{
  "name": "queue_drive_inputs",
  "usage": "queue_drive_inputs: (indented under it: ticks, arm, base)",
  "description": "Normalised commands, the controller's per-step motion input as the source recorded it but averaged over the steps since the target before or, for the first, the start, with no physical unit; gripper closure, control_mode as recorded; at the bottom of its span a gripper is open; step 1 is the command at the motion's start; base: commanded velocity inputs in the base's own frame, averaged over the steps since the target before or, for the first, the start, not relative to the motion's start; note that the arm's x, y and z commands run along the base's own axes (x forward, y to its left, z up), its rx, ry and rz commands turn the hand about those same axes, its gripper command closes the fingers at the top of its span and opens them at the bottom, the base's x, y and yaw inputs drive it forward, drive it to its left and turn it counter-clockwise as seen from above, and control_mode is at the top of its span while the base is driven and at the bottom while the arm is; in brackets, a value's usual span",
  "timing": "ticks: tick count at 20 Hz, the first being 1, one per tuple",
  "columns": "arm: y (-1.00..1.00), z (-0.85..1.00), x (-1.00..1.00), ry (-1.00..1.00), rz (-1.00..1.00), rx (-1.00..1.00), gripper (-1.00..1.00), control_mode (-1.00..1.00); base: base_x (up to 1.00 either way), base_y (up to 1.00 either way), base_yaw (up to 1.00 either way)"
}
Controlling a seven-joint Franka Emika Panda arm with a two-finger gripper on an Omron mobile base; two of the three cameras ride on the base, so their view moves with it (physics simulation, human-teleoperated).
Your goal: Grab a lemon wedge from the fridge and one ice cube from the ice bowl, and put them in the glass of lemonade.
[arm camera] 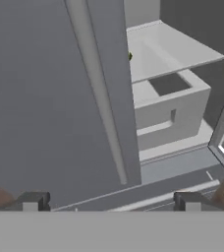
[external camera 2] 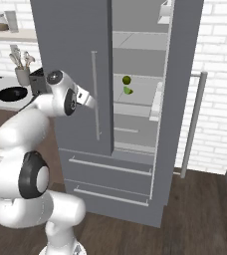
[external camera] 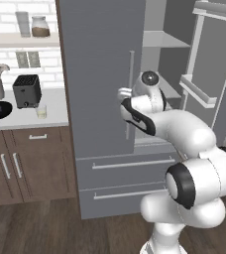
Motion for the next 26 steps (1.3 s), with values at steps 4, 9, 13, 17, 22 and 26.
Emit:
queue_drive_inputs:
  ticks: [4, 9, 13, 17, 22, 26]
  arm:
    - [-0.01, 0.02, 0.30, 0.18, 0.17, 0.04, -1.00, -1.00]
    - [0.01, 0.00, 0.56, 0.12, 0.11, -0.03, -1.00, -1.00]
    - [-0.05, 0.00, 0.35, -0.01, 0.00, -0.09, -1.00, -1.00]
    - [-0.13, 0.00, 0.01, -0.10, -0.07, -0.08, -1.00, -1.00]
    - [0.00, -0.18, 0.24, -0.01, 0.00, -0.01, -1.00, -1.00]
    - [0.01, -0.37, 0.56, 0.00, 0.00, 0.00, -1.00, -1.00]
  base:
    - [0.00, 0.00, 0.00]
    - [0.00, 0.00, 0.00]
    - [0.00, 0.00, 0.00]
    - [0.00, 0.00, 0.00]
    - [0.00, 0.00, 0.00]
    - [0.00, 0.00, 0.00]
